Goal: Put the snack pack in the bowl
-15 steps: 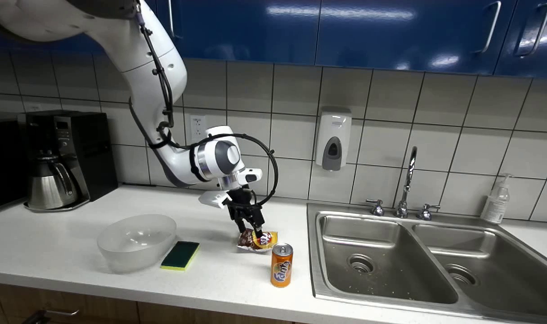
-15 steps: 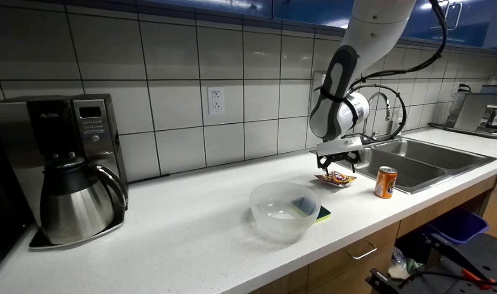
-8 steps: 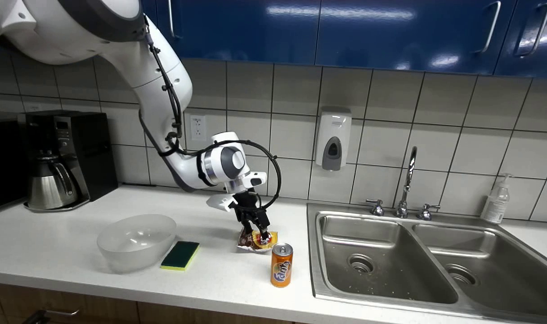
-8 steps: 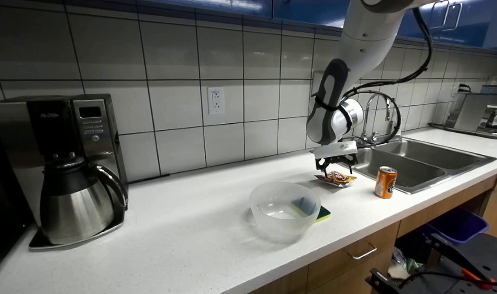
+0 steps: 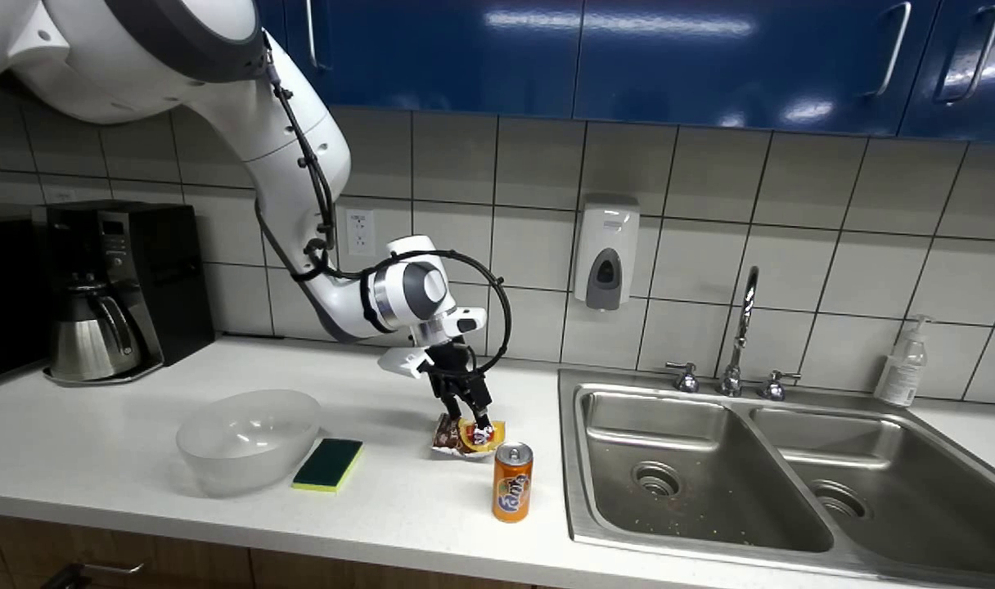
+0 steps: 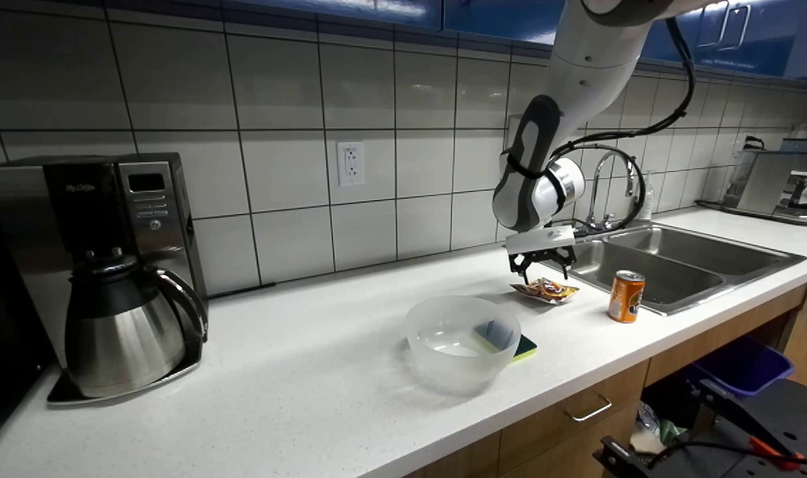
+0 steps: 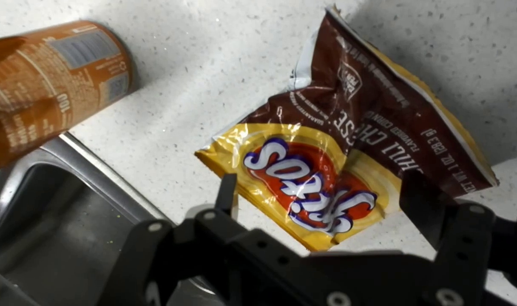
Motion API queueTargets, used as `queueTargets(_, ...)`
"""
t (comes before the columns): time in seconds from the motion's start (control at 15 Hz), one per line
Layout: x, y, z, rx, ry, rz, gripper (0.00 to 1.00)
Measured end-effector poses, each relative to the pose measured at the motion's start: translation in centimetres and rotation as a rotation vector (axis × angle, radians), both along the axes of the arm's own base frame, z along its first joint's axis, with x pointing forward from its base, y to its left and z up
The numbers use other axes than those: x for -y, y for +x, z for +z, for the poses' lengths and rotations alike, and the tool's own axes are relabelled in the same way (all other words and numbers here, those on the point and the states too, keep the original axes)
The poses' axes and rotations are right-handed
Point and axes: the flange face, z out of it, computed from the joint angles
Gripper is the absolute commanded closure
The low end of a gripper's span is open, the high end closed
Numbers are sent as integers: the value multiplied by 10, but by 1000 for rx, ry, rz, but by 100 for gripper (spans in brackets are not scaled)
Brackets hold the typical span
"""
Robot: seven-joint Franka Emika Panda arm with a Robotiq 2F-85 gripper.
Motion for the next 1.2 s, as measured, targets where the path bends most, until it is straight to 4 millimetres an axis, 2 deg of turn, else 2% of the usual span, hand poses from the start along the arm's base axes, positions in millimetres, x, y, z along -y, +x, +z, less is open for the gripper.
queueTargets(0.07, 0, 0, -1, -2, 0, 0, 0)
queueTargets(0.13, 0, -1, -2, -4, 0, 0, 25)
queueTargets(0.2, 0, -1, -4, -6, 0, 0, 27)
queueTargets(0.27, 0, -1, -5, -8, 0, 0, 34)
queueTargets(0.8, -4, -4, -16, -19, 11, -10, 97)
queueTargets(0.87, -5, -4, -16, -18, 11, -9, 100)
queueTargets(1.2, -8, -3, -16, -18, 11, -5, 100)
